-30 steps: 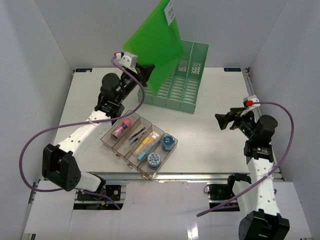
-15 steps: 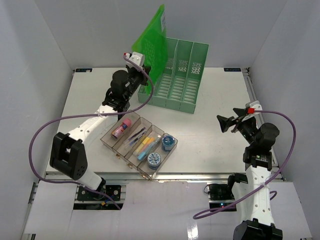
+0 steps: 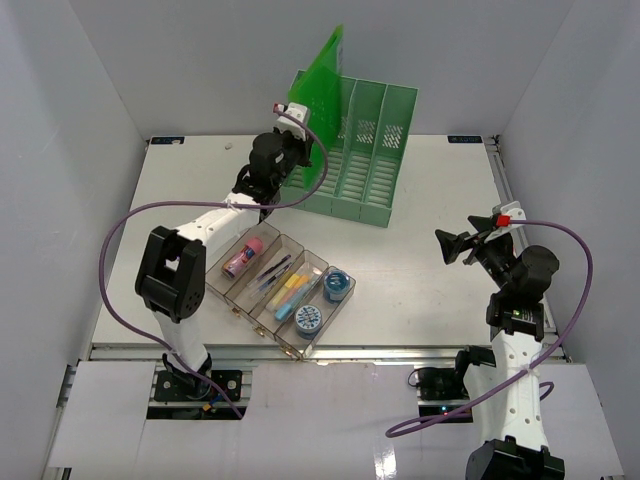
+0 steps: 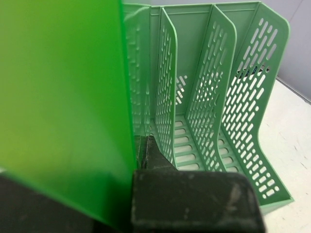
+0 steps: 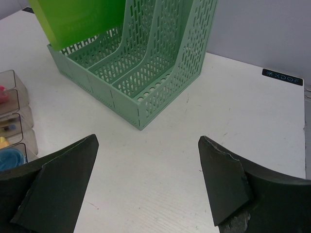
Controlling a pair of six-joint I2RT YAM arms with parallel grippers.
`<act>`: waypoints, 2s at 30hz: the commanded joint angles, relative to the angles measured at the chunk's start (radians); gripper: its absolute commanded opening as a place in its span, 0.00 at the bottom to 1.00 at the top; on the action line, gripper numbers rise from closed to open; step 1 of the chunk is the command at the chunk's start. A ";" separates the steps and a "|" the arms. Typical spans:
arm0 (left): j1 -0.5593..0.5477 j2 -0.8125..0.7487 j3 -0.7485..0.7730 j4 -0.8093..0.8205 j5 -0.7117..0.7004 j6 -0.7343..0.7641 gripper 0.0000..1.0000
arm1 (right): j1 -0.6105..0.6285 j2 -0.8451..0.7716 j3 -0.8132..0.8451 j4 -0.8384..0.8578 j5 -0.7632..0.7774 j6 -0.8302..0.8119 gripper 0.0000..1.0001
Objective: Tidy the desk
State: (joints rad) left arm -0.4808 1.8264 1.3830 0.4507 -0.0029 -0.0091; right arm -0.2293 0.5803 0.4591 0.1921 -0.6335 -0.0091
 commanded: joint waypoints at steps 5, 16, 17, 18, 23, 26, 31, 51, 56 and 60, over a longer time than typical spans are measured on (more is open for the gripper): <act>0.001 0.012 -0.075 0.290 0.033 0.014 0.00 | -0.004 -0.007 0.007 0.050 0.003 0.001 0.90; 0.001 0.079 -0.049 0.348 0.042 -0.033 0.00 | -0.004 -0.002 0.007 0.050 -0.008 0.001 0.90; 0.001 0.083 -0.048 0.349 0.041 -0.034 0.00 | -0.004 -0.002 0.007 0.050 -0.009 0.001 0.90; 0.001 0.087 -0.048 0.352 0.040 -0.033 0.00 | -0.004 -0.001 0.007 0.051 -0.011 0.001 0.90; 0.001 0.101 -0.059 0.367 0.041 -0.031 0.00 | -0.004 0.001 0.007 0.052 -0.013 0.001 0.90; 0.001 0.099 -0.074 0.365 0.048 -0.036 0.00 | -0.004 0.001 0.007 0.052 -0.014 0.001 0.90; 0.001 0.081 -0.105 0.338 0.067 -0.051 0.22 | -0.004 0.003 0.006 0.052 -0.014 0.001 0.90; -0.001 -0.425 -0.159 -0.034 -0.065 -0.027 0.98 | -0.016 0.078 0.021 -0.003 0.003 -0.074 0.90; 0.000 -0.704 -0.278 -0.266 -0.070 -0.121 0.98 | -0.028 0.160 0.089 -0.087 0.034 -0.077 0.90; 0.002 -0.968 -0.455 -0.406 0.033 -0.157 0.98 | -0.037 0.227 0.144 -0.186 0.076 -0.074 0.90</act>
State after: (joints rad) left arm -0.4805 1.0827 1.0790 0.2916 -0.0468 -0.1056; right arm -0.2525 0.7632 0.5040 0.0987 -0.6082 -0.0677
